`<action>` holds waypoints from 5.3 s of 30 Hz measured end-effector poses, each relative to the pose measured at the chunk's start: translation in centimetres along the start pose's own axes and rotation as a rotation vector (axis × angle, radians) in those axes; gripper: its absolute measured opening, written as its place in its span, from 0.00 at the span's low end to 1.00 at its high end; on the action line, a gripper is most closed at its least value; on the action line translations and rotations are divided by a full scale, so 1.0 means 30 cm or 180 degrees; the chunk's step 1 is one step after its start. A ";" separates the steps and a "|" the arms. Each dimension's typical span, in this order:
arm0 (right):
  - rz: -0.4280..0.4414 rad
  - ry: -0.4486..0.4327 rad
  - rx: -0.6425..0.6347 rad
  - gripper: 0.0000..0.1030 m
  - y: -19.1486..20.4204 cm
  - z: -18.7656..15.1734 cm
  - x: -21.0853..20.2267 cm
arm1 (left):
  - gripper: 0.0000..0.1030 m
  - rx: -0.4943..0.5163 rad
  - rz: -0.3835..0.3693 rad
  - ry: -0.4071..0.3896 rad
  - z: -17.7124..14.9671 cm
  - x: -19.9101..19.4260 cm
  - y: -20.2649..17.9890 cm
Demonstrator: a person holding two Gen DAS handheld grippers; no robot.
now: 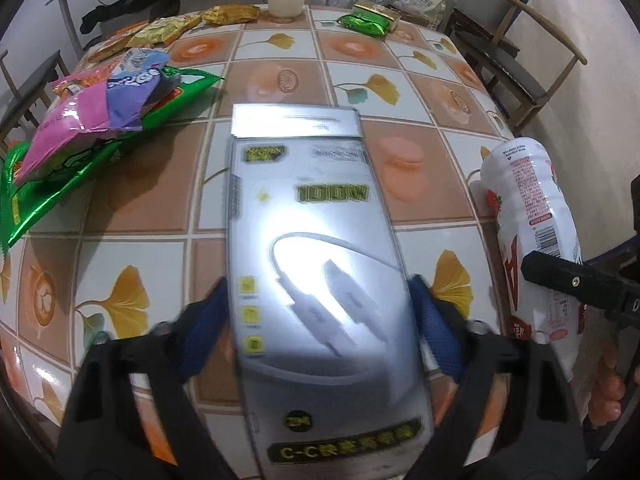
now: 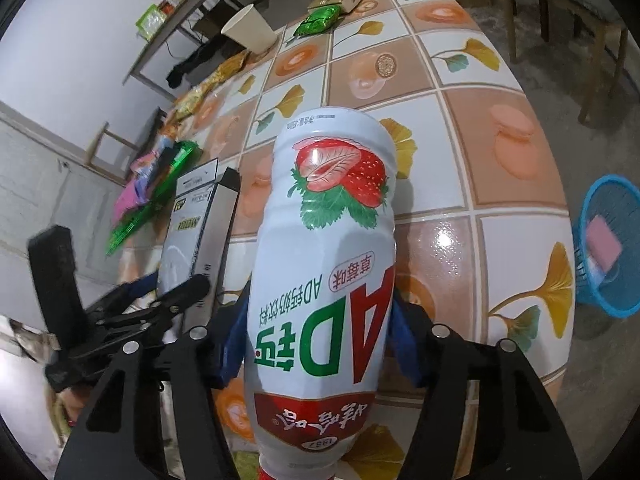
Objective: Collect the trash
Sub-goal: 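Lift the cable box with the left gripper while the right gripper holds the bottle, then carry the cable box and bottle over the blue wastebasket and release both, then move both grippers back over the table toward the snack bags, then grasp the pink snack bag with the left gripper while the right grasps the green bag, then lift the pink bag with the left gripper while the right lifts the green bag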
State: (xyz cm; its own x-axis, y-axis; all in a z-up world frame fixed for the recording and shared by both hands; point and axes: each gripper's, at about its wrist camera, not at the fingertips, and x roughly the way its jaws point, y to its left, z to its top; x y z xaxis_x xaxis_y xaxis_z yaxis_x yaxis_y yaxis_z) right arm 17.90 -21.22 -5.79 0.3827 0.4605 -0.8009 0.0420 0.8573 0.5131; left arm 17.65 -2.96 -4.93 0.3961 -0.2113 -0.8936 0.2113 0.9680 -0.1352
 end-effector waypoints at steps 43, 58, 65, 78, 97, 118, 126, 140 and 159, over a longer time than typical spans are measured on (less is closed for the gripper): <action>0.0177 -0.1111 0.3302 0.77 -1.423 -0.258 -0.437 | 0.89 0.1173 -0.1044 0.1044 0.275 0.539 -1.461; -0.0105 -0.0968 0.3001 0.77 -1.224 -0.533 -0.473 | 0.89 0.0782 -0.1664 0.0603 0.232 0.250 -1.094; -0.0060 -0.1101 0.2757 0.77 -1.097 -0.491 -0.542 | 0.89 0.0850 -0.1674 0.0202 0.163 0.052 -0.874; 0.0287 -0.0851 0.1712 0.81 -0.665 -0.227 -0.493 | 0.89 0.0147 -0.1217 -0.0749 0.025 -0.247 -0.226; 0.1056 0.0290 -0.0244 0.81 0.387 0.239 0.031 | 0.89 -0.2060 -0.0648 -0.1509 -0.182 -0.359 0.755; 0.0091 0.0761 -0.1206 0.52 0.915 0.497 0.585 | 0.18 -0.2465 -0.0753 -0.0880 -0.050 -0.086 0.877; 0.0137 0.0816 -0.1126 0.24 0.808 0.379 0.482 | 0.15 -0.2037 -0.0834 -0.0810 -0.066 -0.137 0.769; 0.0337 0.0747 -0.0475 0.19 0.444 0.069 0.150 | 0.34 -0.1429 -0.0815 -0.0917 -0.228 -0.280 0.557; 0.0931 0.0666 -0.0185 0.21 0.382 0.024 0.102 | 0.17 -0.1262 -0.1135 -0.0411 -0.171 -0.120 0.440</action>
State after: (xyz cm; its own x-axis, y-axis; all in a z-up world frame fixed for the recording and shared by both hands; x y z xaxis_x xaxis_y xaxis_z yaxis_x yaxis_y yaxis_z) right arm 20.22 -10.16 -2.14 0.1733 0.7202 -0.6717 -0.0961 0.6912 0.7163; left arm 14.43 11.29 -5.69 0.4731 -0.5262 -0.7066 0.0094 0.8050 -0.5932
